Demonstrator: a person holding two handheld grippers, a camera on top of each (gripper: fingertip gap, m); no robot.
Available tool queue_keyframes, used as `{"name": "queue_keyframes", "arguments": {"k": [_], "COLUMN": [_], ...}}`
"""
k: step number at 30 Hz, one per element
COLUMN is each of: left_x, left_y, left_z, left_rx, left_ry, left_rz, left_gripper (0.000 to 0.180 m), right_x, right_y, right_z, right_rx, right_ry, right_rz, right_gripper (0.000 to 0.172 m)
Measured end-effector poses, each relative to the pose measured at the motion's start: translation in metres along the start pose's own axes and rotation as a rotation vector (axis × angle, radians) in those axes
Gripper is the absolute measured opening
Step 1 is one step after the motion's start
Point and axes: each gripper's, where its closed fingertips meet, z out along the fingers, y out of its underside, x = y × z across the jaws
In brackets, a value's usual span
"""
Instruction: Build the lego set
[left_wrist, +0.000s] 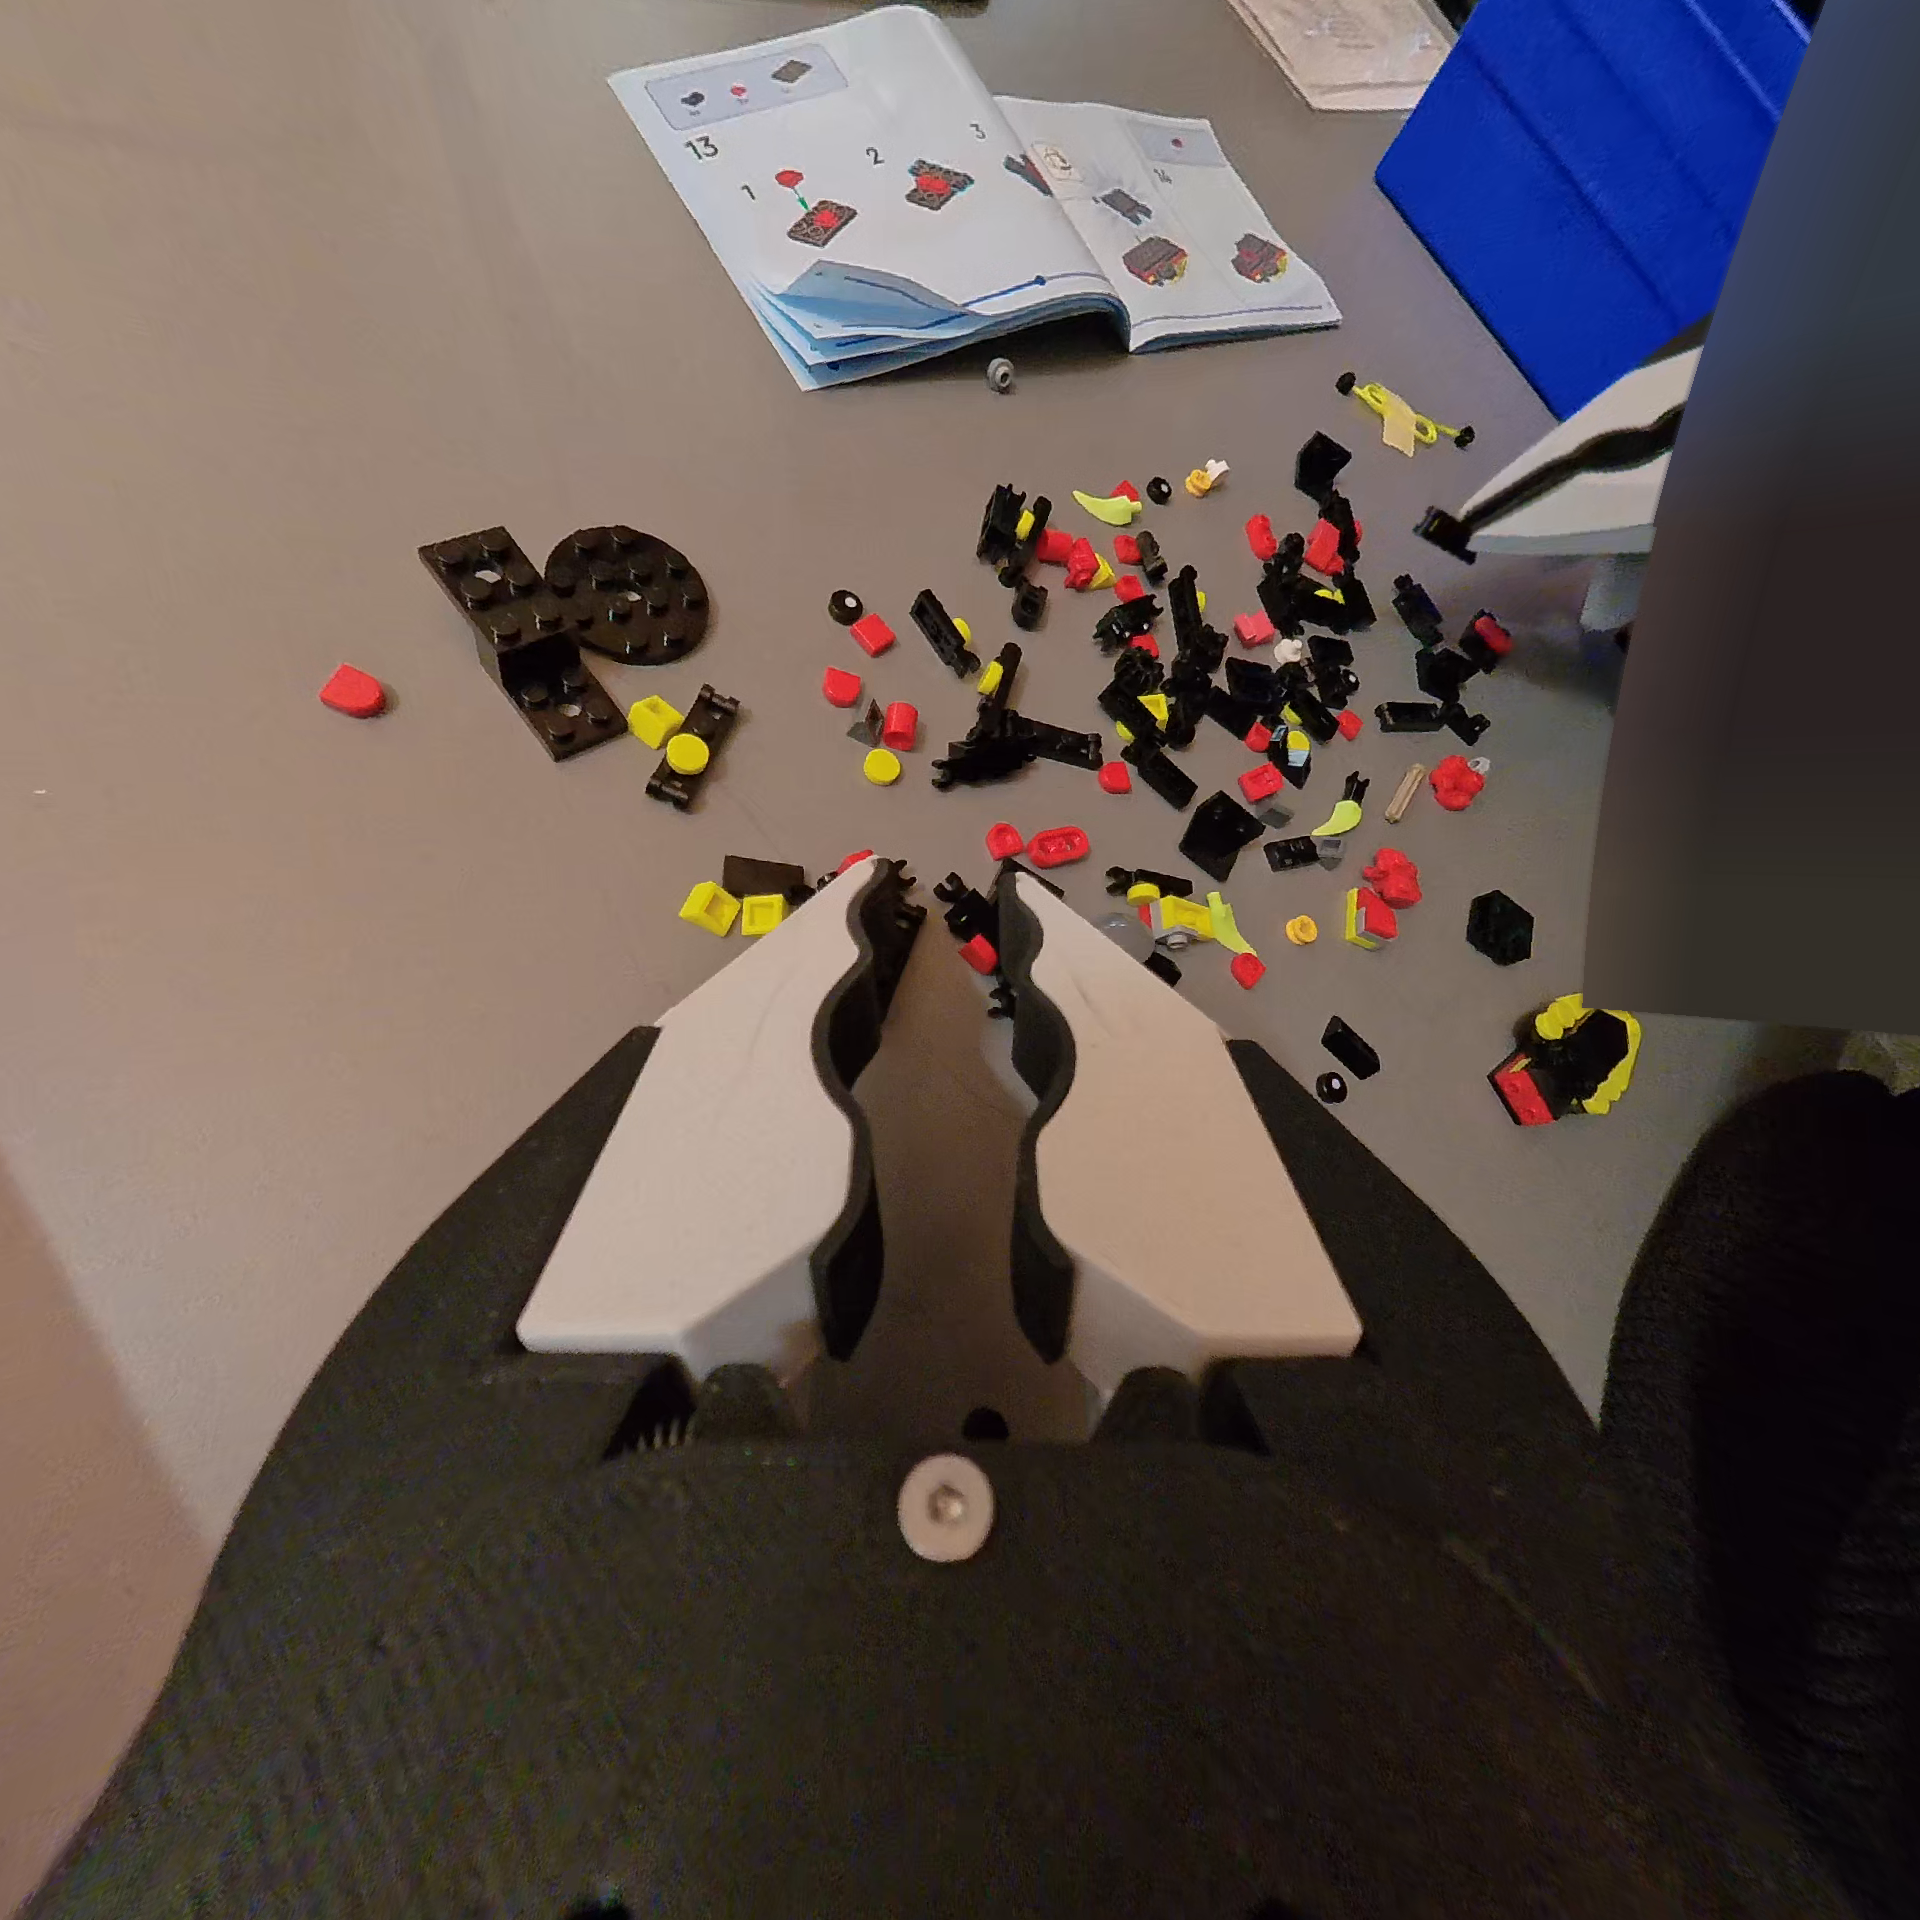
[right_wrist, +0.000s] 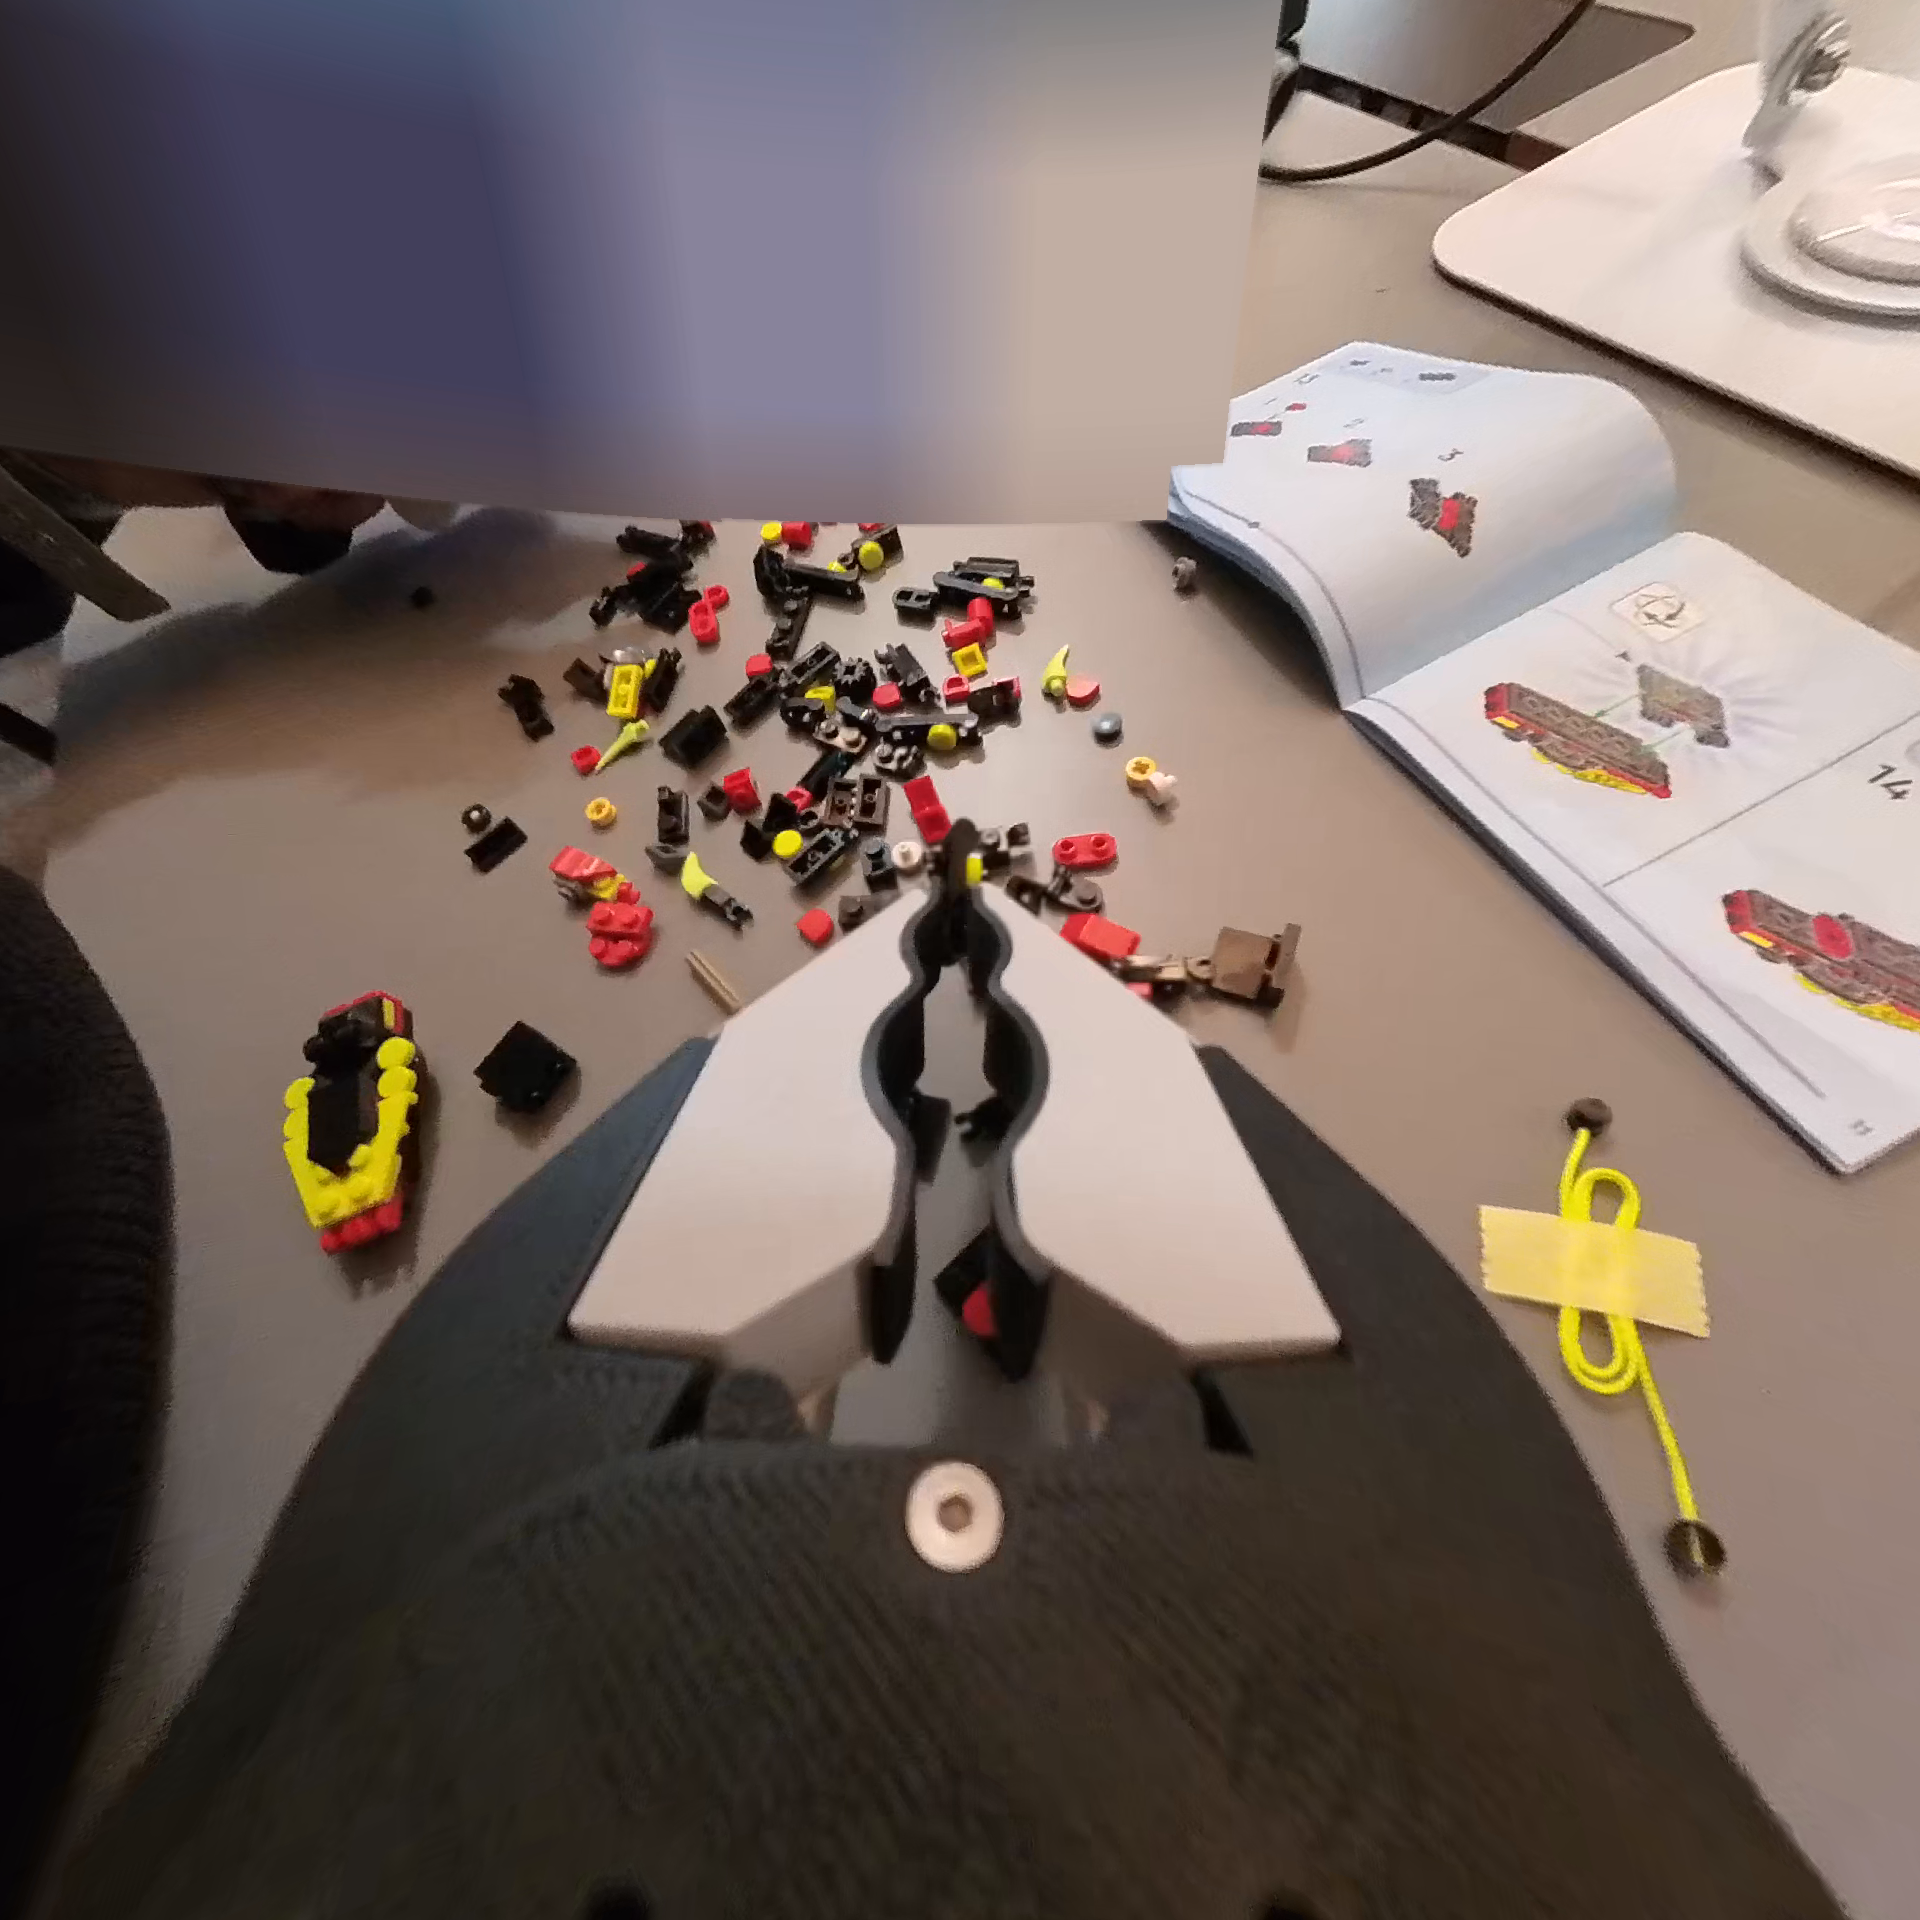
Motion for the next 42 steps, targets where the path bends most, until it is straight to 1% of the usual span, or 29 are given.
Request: {"name": "queue_keyframes", "arguments": {"k": [5,8,12,15,21,25,32,34,35,37,39,40,42], "left_x": [0.0,0.0,0.001,0.001,0.001,0.0,0.001,0.001,0.001,0.001,0.001,0.002,0.001], "left_y": [0.001,0.001,0.001,0.001,0.001,0.001,0.0,0.0,0.0,0.0,0.0,0.0,0.0], "left_z": [0.001,0.0,0.0,0.0,0.001,0.0,0.0,0.001,0.001,0.001,0.0,0.0,0.001], "left_rx": [-0.004,-0.003,-0.003,-0.003,-0.005,-0.002,0.001,0.002,0.003,0.001,0.002,0.005,0.004], "left_ry": [0.001,0.002,0.003,0.004,0.005,0.005,0.007,0.008,0.009,0.009,0.008,0.008,0.01], "left_rz": [0.0,0.001,0.0,-0.001,-0.003,-0.005,-0.006,-0.008,-0.008,-0.008,-0.007,-0.008,-0.01], "left_gripper": [0.017,0.017,0.017,0.017,0.017,0.017,0.018,0.018,0.018,0.018,0.018,0.018,0.018], "right_x": [0.0,0.0,-0.008,-0.007,-0.006,-0.01,-0.012,-0.006,0.003,0.035,0.066,0.076,0.084], "right_y": [0.021,0.024,0.025,0.023,0.016,0.02,0.023,0.021,0.02,0.015,0.013,0.013,0.014], "right_z": [0.005,0.008,0.011,0.01,0.007,0.009,0.013,0.011,0.009,-0.004,-0.024,-0.032,-0.041], "right_rx": [-0.144,-0.167,-0.16,-0.148,-0.095,-0.104,-0.121,-0.117,-0.114,-0.087,-0.05,-0.028,0.017], "right_ry": [0.058,0.077,0.034,0.038,0.012,-0.02,-0.018,0.012,0.063,0.232,0.368,0.4,0.393], "right_rz": [-0.173,-0.217,-0.212,-0.218,-0.143,-0.121,-0.134,-0.13,-0.12,-0.079,0.004,0.055,0.152], "right_gripper": [0.001,0.003,0.004,0.005,0.005,0.005,0.004,0.004,0.005,0.011,0.013,0.014,0.016]}}
